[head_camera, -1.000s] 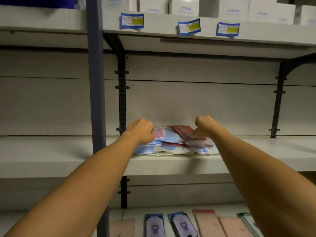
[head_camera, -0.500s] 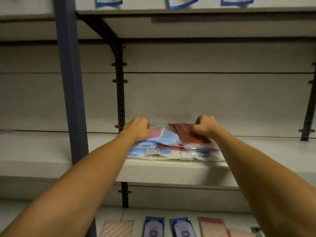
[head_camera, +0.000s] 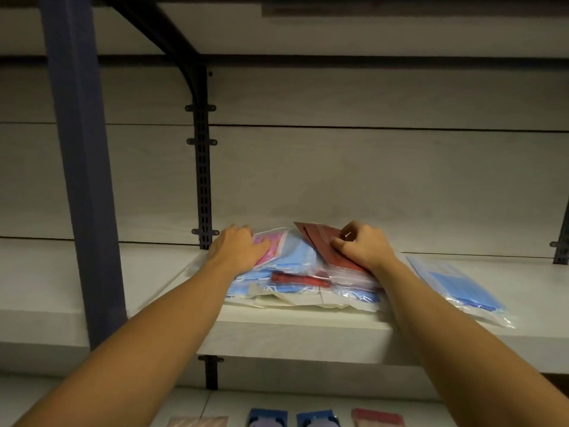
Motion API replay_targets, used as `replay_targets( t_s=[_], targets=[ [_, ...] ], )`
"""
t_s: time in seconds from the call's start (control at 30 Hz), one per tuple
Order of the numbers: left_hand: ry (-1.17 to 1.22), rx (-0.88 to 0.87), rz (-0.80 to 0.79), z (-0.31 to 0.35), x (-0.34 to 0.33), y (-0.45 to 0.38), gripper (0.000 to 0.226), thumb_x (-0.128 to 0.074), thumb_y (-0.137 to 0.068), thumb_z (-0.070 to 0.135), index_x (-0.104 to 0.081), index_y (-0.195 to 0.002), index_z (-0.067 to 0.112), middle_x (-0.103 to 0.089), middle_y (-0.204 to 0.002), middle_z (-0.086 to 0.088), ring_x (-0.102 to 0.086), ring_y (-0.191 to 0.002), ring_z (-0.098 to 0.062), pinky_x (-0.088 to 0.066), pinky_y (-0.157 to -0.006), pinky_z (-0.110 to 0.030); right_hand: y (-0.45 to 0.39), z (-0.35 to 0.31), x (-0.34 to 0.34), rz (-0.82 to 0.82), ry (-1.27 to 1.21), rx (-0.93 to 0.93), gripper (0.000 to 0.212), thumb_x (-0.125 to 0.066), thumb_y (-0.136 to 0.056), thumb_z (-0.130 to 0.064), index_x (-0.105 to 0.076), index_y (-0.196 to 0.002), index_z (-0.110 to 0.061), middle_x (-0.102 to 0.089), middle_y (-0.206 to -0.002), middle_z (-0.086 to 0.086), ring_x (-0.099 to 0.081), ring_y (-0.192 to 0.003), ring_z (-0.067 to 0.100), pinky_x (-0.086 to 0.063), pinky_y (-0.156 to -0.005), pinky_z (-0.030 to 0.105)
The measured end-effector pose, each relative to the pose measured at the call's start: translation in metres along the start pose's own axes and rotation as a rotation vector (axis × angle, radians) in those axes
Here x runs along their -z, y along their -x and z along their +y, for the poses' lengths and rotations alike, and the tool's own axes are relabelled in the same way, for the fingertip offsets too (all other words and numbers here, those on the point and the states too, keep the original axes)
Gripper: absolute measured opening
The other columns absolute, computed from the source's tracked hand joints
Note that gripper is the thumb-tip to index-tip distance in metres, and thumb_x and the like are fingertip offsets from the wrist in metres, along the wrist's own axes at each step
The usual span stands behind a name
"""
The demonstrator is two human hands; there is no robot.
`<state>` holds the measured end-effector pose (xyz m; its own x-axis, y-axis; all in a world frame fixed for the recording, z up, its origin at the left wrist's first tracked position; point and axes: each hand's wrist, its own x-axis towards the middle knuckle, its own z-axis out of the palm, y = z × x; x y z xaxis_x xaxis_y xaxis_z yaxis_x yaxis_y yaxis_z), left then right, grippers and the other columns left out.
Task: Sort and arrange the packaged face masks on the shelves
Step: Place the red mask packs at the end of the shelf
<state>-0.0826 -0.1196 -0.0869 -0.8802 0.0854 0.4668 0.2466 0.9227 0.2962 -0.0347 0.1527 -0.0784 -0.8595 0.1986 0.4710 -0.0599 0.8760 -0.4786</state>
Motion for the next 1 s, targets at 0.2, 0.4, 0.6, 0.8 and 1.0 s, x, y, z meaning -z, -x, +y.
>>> replay_targets(
  t_s=[0.2, 0.4, 0.6, 0.8, 1.0],
  targets=[
    [0.027, 0.017, 0.020, -0.001, 0.001, 0.001, 0.056, -0.057, -0.092, 0.055, -0.062, -0.129, 0.014, -0.062, -0.128, -0.010, -0.061, -0.112, -0.030, -0.053, -0.087, -0.036, -0.002, 0.006, -0.001, 0.055, -0.024, 0.032, 0.039, -0.072, -0.085, -0.047, -0.064, -0.114, -0.022, -0.072, -0.108, -0.002, -0.064, -0.099, 0.022, -0.047, -0.081, 0.031],
    [0.275, -0.023, 0.102, -0.002, 0.003, 0.005, 0.058, -0.074, -0.085, 0.027, -0.050, -0.137, 0.018, -0.063, -0.125, -0.004, -0.062, -0.108, -0.024, -0.051, -0.086, -0.033, 0.004, 0.004, 0.003, 0.205, -0.118, 0.074, 0.038, -0.080, -0.082, -0.033, -0.065, -0.115, -0.020, -0.069, -0.105, -0.002, -0.061, -0.089, 0.019, -0.045, -0.078, 0.028],
    [0.482, -0.075, 0.205, 0.000, 0.008, 0.009, 0.069, -0.078, -0.085, 0.008, -0.043, -0.144, 0.015, -0.043, -0.137, -0.007, -0.051, -0.124, -0.024, -0.044, -0.109, -0.038, 0.012, 0.001, 0.010, 0.226, -0.345, -0.020, 0.061, -0.084, -0.081, -0.018, -0.052, -0.133, -0.019, -0.064, -0.098, -0.001, -0.063, -0.090, 0.019, -0.047, -0.078, 0.029],
    [0.623, 0.057, 0.198, -0.001, 0.014, 0.010, 0.092, -0.080, -0.086, 0.016, -0.023, -0.158, 0.017, -0.023, -0.155, -0.009, -0.039, -0.139, -0.027, -0.035, -0.117, -0.037, 0.015, -0.002, 0.019, 0.191, -0.718, -0.244, 0.072, -0.091, -0.073, -0.018, -0.053, -0.134, -0.013, -0.069, -0.097, 0.011, -0.071, -0.071, 0.018, -0.056, -0.058, 0.027],
    [0.610, 0.144, 0.164, 0.003, 0.016, 0.010, 0.092, -0.077, -0.087, 0.017, -0.021, -0.160, 0.016, -0.028, -0.160, -0.008, -0.039, -0.142, -0.030, -0.040, -0.112, -0.039, 0.025, -0.014, 0.028, -0.064, -1.016, -0.288, 0.063, -0.084, -0.074, 0.005, -0.056, -0.129, -0.005, -0.072, -0.103, 0.020, -0.073, -0.063, 0.023, -0.058, -0.050, 0.028]
  ],
)
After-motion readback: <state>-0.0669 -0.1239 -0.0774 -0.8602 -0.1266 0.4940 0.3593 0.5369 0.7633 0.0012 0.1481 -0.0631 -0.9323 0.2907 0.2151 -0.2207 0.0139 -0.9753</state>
